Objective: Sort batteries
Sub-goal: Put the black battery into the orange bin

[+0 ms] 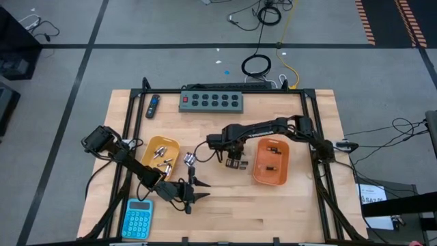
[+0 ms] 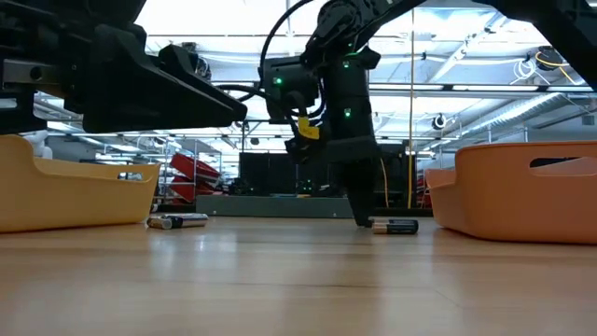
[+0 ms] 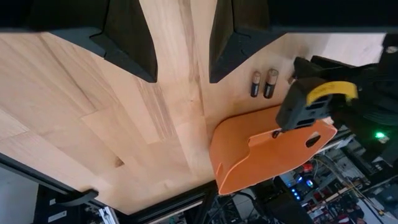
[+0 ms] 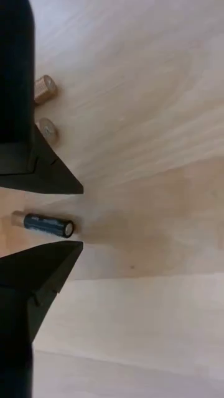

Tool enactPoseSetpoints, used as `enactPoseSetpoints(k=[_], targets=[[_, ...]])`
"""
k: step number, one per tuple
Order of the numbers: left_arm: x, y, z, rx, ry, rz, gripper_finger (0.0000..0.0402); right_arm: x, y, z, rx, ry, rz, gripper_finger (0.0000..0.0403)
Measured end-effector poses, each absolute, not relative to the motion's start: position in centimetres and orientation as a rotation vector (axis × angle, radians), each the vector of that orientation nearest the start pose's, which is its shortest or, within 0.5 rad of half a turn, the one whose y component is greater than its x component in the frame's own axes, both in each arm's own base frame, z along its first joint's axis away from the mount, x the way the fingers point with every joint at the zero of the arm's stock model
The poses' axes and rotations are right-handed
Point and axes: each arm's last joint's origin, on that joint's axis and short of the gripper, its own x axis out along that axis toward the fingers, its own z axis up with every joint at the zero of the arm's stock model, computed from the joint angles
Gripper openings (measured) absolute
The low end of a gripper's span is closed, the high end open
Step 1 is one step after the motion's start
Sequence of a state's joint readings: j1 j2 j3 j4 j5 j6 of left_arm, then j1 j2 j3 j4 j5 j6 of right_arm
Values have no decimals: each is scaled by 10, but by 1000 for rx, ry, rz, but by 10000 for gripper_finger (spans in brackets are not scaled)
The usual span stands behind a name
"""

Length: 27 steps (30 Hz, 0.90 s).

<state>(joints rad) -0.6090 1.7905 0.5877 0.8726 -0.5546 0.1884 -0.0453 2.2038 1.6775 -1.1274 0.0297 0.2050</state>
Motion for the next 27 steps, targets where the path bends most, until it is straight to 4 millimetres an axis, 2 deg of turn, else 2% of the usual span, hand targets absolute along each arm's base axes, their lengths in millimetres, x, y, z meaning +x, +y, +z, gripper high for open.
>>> enactPoseSetpoints(k=[6,10,16,23,27], targets=[[262,-164,124,369,271,-80,155,401,-36,174,232,1605,-305,123],[262,-164,124,369,271,-80,155,396,-50,178,278,1626,-335,123],[262,-164,124,370,273,-80,155,398,-46,166,301,1667,-300,136],[262,-164,124,372,277,-81,155,394,-45,166,331,1702,-279,142],[262,-164,124,365,277,-80,155,388,-47,153,334,1735,-289,137]])
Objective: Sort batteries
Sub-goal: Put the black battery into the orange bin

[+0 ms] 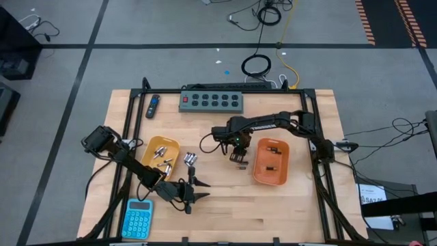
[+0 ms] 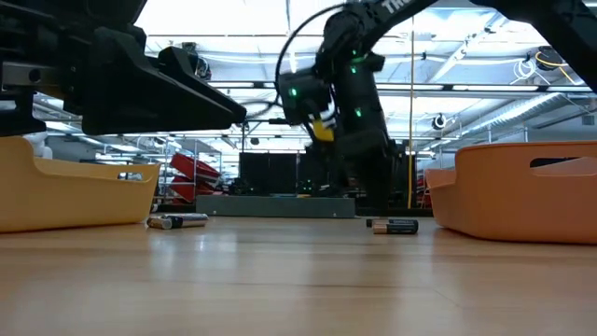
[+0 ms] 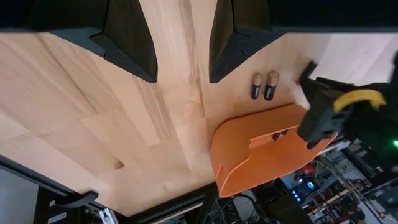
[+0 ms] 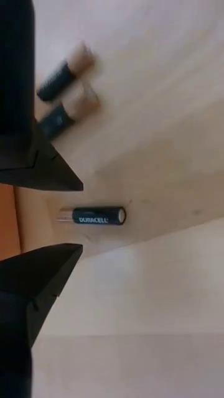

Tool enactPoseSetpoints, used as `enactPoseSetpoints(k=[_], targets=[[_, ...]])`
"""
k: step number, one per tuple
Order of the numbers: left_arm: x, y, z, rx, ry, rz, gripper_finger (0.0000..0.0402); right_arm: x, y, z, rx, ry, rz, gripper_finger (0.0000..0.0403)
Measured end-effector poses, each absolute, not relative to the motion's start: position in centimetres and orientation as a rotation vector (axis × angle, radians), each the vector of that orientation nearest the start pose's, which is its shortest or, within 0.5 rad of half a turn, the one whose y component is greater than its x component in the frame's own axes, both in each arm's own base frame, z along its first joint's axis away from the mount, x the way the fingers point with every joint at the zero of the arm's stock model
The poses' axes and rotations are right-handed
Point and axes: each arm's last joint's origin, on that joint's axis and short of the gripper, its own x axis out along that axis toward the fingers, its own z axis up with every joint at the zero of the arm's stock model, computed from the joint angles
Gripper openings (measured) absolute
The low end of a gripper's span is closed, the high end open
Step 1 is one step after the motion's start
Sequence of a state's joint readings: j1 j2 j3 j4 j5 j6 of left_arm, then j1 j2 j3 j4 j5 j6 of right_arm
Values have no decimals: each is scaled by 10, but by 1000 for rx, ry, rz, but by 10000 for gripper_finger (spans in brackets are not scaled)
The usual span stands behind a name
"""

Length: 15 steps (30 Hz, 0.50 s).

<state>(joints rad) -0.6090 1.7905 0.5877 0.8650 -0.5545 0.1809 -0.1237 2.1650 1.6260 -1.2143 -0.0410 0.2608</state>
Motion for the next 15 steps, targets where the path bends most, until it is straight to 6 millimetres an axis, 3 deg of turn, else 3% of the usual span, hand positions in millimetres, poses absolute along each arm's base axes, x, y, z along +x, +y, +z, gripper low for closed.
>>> enactPoseSetpoints(k=[3,10,12,15], targets=[[262,-164,124,363,278,-79,155,385,-47,139,353,1724,-291,135],[262,-164,124,363,277,-79,155,380,-47,132,352,1723,-319,128],[262,-164,124,361,274,-79,155,380,-47,131,348,1720,-317,109],[262,-164,124,361,274,-79,155,381,-46,130,341,1710,-308,49]])
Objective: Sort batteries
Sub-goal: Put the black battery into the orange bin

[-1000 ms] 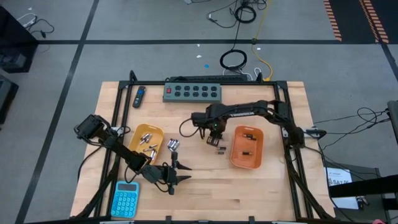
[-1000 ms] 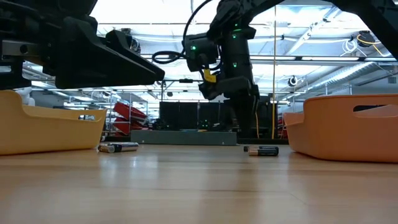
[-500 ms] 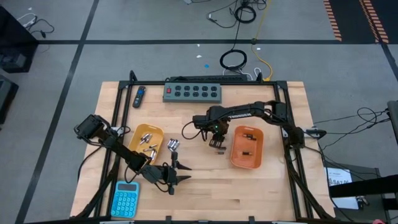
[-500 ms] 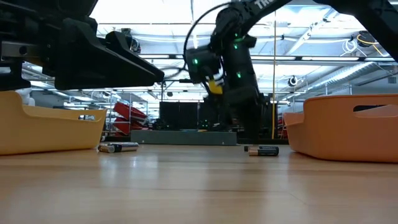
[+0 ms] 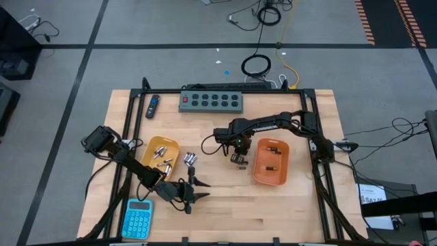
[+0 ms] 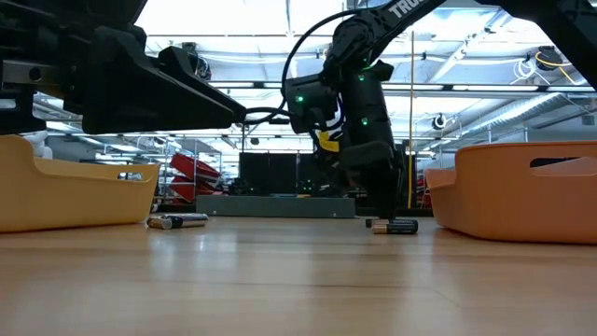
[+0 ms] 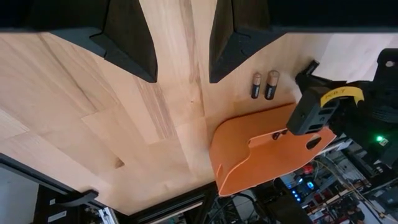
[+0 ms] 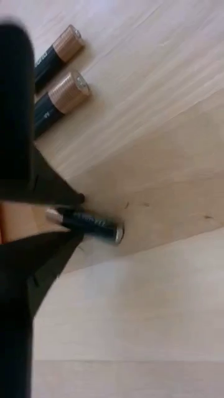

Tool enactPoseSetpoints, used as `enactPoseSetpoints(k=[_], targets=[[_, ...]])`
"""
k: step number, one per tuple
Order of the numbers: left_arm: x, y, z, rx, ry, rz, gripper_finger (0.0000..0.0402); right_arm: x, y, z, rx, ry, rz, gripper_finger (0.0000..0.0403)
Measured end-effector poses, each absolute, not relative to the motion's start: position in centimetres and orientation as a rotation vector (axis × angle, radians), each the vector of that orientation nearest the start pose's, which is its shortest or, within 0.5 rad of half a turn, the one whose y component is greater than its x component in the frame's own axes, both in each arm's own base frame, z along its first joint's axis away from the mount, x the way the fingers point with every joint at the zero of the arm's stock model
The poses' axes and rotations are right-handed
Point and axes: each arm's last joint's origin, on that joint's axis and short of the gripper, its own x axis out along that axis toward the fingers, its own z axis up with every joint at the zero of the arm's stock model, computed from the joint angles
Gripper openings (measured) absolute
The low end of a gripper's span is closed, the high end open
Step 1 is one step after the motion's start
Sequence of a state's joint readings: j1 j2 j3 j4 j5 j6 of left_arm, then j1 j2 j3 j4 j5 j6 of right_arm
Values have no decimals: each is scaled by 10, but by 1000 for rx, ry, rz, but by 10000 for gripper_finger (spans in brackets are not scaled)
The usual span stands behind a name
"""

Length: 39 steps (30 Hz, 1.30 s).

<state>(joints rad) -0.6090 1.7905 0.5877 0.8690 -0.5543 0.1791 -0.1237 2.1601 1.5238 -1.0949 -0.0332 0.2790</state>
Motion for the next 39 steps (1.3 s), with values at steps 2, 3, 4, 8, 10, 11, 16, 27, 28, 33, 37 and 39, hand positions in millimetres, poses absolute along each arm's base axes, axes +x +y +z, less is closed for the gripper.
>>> enactPoseSetpoints(k=[2,3,4,8,10,11,16,27,28,33,37,39], targets=[[262,-164,124,361,274,-79,155,381,-46,130,336,1709,-302,17],[262,-164,124,361,274,-79,155,381,-46,130,332,1709,-299,15],[262,-164,124,362,274,-80,155,382,-46,130,329,1708,-300,15],[262,-164,124,362,274,-80,155,383,-42,130,307,1711,-285,7],[262,-164,124,362,273,-80,155,385,-39,137,264,1732,-286,6],[262,-164,124,362,273,-80,155,386,-36,141,229,1749,-294,5],[262,-164,124,360,271,-79,155,393,-24,183,179,1750,-294,2],[262,-164,124,312,279,-71,155,359,21,235,388,1865,-259,2],[262,-164,123,295,287,-69,155,354,23,233,392,1879,-271,2],[261,-163,120,231,318,-58,155,322,25,221,408,1902,-353,6],[260,-164,118,182,335,-99,155,304,24,192,457,1812,-368,10],[260,-164,117,173,353,-97,155,293,24,180,476,1778,-375,10]])
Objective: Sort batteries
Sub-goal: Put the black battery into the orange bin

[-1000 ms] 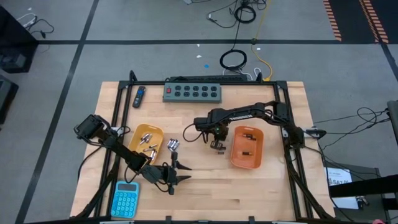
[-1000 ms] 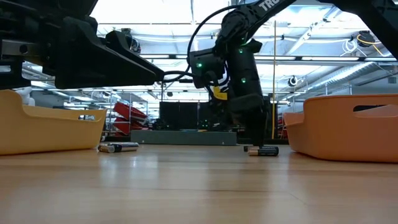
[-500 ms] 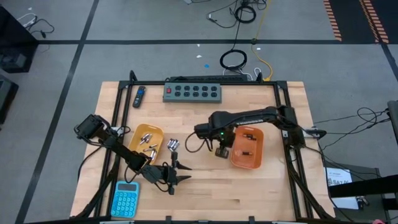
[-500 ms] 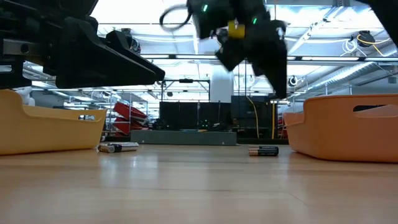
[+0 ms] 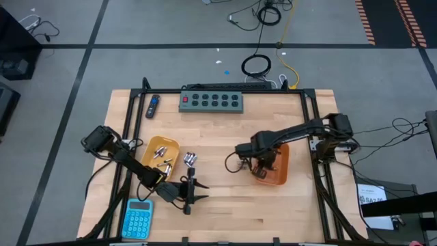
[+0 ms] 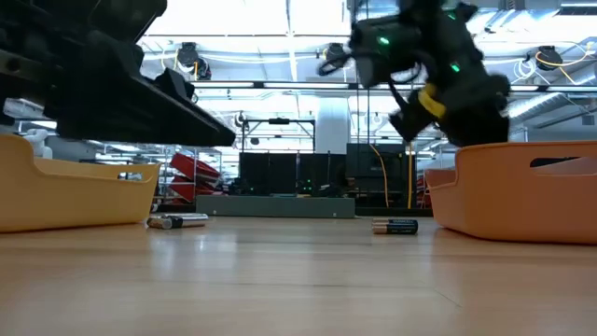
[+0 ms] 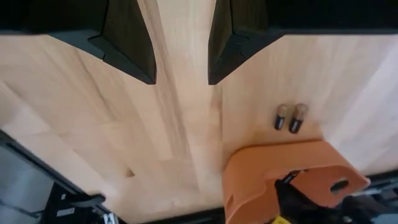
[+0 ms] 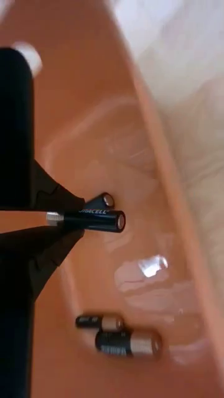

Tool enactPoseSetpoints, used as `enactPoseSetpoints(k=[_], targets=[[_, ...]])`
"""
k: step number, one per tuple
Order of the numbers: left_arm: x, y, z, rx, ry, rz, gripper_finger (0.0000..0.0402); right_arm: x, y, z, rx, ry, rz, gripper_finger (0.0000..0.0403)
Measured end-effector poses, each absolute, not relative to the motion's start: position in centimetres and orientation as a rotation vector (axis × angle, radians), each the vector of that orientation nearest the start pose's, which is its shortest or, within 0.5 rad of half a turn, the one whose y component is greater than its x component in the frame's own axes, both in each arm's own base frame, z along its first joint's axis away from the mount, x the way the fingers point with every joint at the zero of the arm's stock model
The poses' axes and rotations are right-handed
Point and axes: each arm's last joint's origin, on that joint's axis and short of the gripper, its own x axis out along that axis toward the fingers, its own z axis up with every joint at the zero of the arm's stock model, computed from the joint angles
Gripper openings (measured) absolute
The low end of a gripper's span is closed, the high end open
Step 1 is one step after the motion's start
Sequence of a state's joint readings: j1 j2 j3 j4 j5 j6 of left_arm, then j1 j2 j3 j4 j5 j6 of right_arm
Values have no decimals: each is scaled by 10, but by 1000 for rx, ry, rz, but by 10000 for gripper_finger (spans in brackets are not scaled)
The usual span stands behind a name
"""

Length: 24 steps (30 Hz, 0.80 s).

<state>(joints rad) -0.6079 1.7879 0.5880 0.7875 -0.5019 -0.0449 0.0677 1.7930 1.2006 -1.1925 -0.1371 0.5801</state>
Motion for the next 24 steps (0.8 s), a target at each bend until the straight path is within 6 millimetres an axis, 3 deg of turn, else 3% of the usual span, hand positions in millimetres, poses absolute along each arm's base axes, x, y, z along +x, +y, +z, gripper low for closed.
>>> enactPoseSetpoints(k=[4,10,15,20,24], targets=[[262,-159,120,153,358,-78,155,277,23,159,518,1731,-411,22],[264,-150,122,158,393,-48,155,263,22,156,547,1718,-443,86],[265,-143,123,172,425,-24,155,271,21,183,531,1687,-480,121],[267,-138,122,179,434,-7,155,299,24,227,465,1517,-528,122],[268,-136,122,181,434,-3,155,324,29,247,400,1425,-526,119]])
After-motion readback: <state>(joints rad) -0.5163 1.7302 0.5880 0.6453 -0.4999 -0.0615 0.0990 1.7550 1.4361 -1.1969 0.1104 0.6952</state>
